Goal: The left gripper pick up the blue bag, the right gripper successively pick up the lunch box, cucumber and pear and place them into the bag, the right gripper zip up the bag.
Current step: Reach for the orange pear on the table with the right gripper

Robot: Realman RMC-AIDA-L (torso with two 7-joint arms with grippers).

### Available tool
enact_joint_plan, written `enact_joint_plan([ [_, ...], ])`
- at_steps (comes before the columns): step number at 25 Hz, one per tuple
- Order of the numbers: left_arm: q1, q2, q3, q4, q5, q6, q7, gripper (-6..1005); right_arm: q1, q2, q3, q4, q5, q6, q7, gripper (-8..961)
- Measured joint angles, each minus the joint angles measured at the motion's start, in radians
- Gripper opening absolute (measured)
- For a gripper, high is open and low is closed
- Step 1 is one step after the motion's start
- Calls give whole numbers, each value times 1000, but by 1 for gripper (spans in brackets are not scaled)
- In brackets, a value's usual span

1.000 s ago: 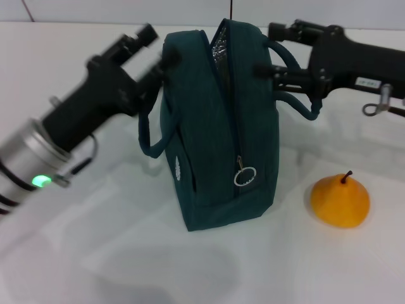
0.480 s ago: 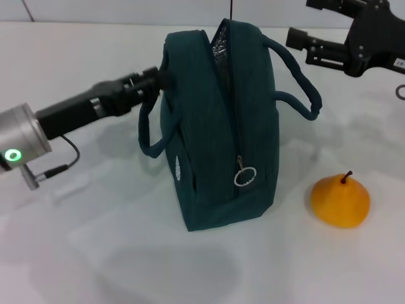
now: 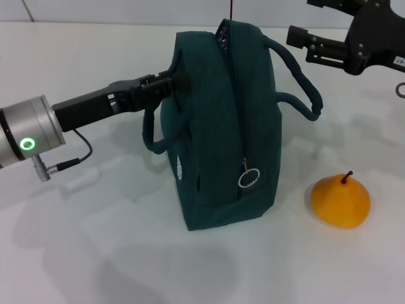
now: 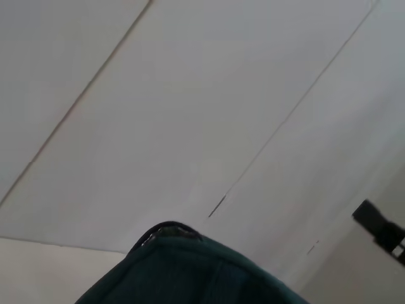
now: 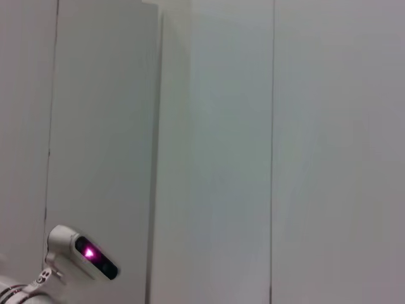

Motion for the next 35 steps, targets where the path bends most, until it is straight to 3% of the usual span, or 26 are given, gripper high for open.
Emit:
enact_joint_plan([
  [11, -22, 3, 2, 8, 2, 38, -49, 527, -4, -2, 0, 4, 0, 11, -24, 767],
  [18, -24, -6, 3, 15, 9, 10, -44, 504, -3, -2, 0, 3, 0, 12, -26, 731],
  [29, -12, -17, -4, 5, -1, 4, 107, 468, -40, -2, 1, 12, 3, 7, -47, 653],
  [35, -12, -18, -4, -30, -26, 4, 188, 242, -53, -1, 2, 45, 6, 0, -81, 610],
])
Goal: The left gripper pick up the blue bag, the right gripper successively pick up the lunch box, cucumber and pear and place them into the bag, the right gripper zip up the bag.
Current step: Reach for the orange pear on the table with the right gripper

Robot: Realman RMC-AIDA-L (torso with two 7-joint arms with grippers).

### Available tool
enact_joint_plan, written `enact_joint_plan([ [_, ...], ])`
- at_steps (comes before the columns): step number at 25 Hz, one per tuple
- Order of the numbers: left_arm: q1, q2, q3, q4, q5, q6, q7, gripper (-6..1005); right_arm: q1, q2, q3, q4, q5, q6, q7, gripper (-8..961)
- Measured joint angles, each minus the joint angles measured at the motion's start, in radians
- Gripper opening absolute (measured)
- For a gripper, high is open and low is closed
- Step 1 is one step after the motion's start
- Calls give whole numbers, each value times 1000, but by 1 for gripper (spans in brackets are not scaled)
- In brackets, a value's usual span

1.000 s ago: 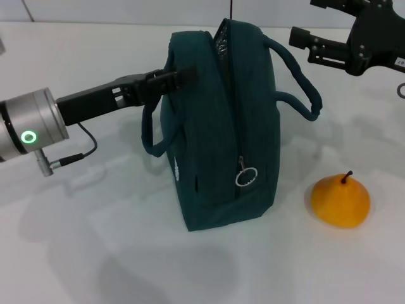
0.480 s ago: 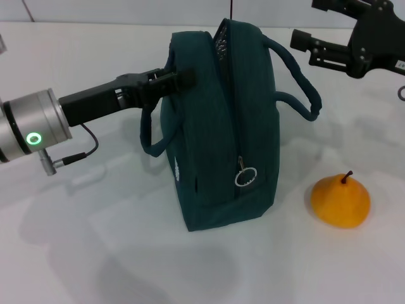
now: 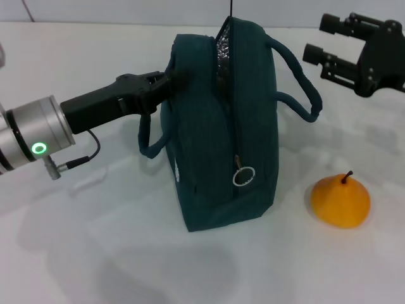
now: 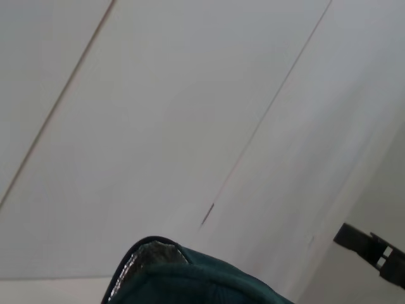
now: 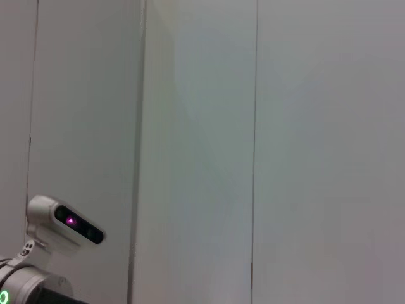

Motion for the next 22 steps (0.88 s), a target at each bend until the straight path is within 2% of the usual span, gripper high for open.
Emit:
enact_joint_plan([
  [5, 2, -2, 0, -77, -78, 0, 155, 60, -40, -4, 12, 9, 0, -38, -23, 573],
  [9, 3, -4, 3, -116, -116, 7, 276, 44, -82, -21, 58, 38, -14, -118, -24, 553],
  [13, 0, -6, 6, -139, -127, 9, 356, 43, -100, -58, 107, 103, -100, -230, -25, 546],
  [16, -8, -7, 6, -158, -127, 10, 396, 42, -106, -72, 152, 178, -157, -288, -25, 540],
  [19, -18, -7, 15, -167, -124, 10, 427, 42, -121, -71, 185, 224, -205, -306, -33, 534],
  [22, -26, -7, 24, -175, -124, 10, 442, 41, -149, -57, 190, 234, -239, -294, -73, 529],
])
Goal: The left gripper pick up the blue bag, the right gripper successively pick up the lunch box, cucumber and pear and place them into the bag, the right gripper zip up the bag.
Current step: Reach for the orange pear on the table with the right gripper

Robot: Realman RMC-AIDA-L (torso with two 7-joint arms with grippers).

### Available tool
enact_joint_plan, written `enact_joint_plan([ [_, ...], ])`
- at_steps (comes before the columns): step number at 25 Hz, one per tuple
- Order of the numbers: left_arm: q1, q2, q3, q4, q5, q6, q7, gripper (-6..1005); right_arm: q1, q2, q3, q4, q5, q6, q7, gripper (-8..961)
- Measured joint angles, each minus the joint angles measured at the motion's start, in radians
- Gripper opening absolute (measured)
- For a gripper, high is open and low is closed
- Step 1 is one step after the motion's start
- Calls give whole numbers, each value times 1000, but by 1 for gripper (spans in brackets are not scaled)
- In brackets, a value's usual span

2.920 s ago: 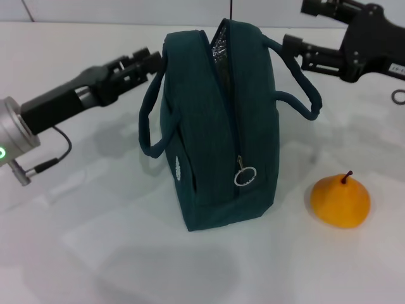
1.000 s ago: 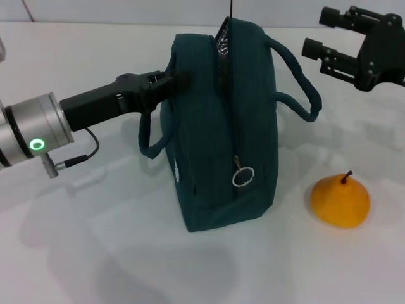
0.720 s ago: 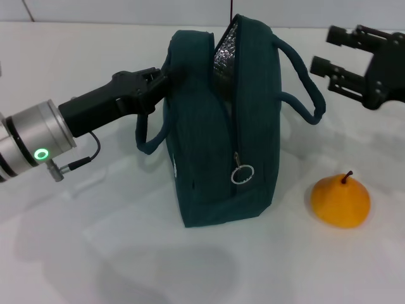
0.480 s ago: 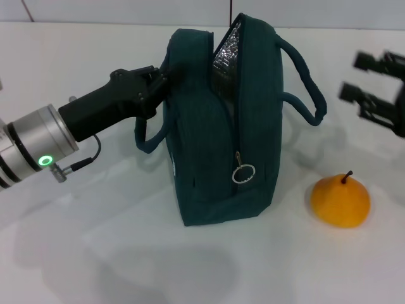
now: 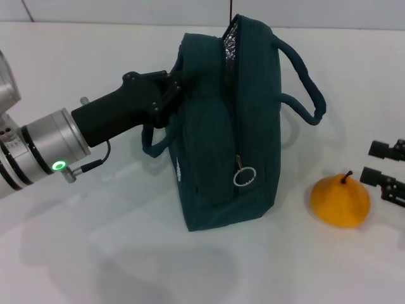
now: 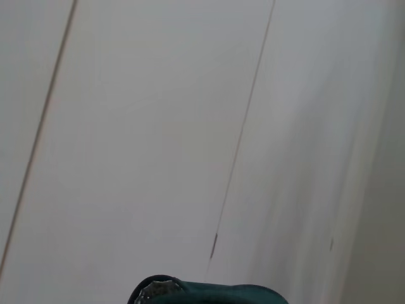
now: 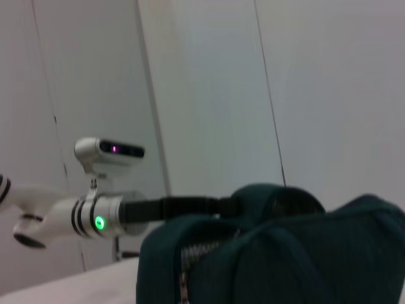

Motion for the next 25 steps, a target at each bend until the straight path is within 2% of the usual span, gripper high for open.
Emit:
enact_joint_plan([
  [4, -3, 0, 11, -1, 0, 0, 9, 41, -26, 28, 0, 6, -10, 56, -51, 521],
  [6, -6, 0, 13, -1, 0, 1, 10, 40, -27, 36, 0, 17, -20, 75, -64, 485],
  [10, -8, -1, 13, -1, 1, 1, 11, 40, -12, 40, 0, 52, -26, 83, -100, 414],
  [25, -11, -1, 13, -16, -7, 1, 33, 40, 20, 46, -14, 68, -28, 126, -125, 410],
])
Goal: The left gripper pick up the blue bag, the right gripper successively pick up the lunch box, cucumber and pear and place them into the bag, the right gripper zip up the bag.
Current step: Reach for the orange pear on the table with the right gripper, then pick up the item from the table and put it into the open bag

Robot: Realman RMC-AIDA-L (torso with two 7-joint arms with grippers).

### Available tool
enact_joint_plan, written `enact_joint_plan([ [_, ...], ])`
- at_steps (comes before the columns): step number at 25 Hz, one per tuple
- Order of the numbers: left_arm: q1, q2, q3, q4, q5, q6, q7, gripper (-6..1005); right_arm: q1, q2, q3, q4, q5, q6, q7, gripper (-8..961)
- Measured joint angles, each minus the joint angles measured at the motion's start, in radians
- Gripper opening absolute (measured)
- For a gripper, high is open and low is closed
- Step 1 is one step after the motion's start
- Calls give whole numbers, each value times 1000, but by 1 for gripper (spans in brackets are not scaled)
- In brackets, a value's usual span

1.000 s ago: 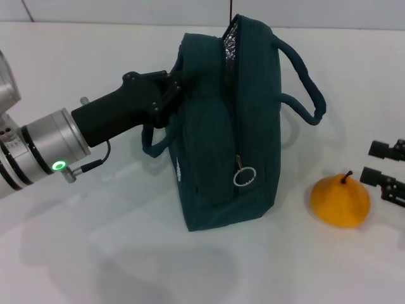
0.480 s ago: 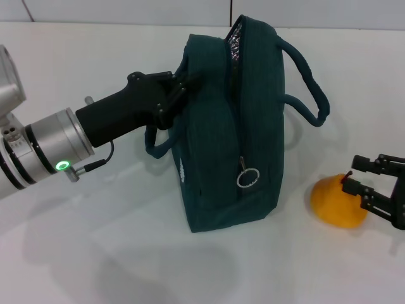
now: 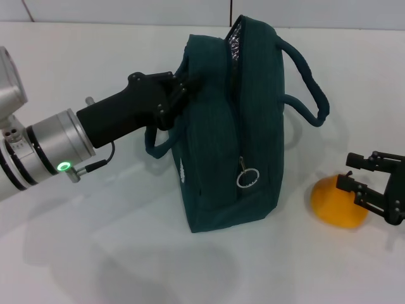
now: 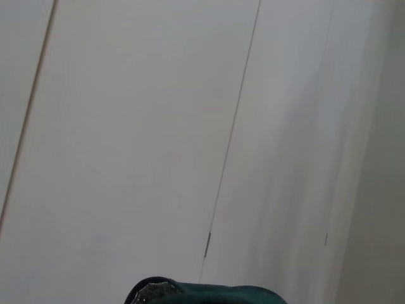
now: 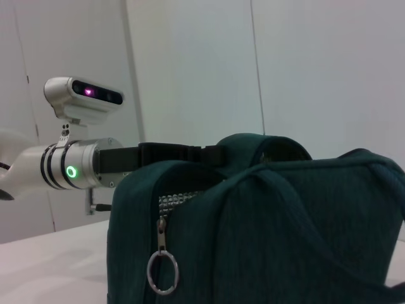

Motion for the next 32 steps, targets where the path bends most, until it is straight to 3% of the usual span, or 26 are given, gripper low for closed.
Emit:
enact_joint_plan([
  [9, 0, 0, -3, -1, -1, -2, 1, 40, 7, 1, -12, 0, 0, 6, -9, 347],
  [15, -1, 0, -4, -1, -3, -3, 1, 40, 10, 1, -9, 0, 0, 11, -9, 134],
  [20, -2, 0, -3, -1, -3, -2, 1, 40, 19, 1, -15, 0, 0, 28, -7, 42],
  [32, 0, 0, -4, -1, -3, 1, 3, 41, 19, -7, 15, -14, 8, -55, -45, 35],
])
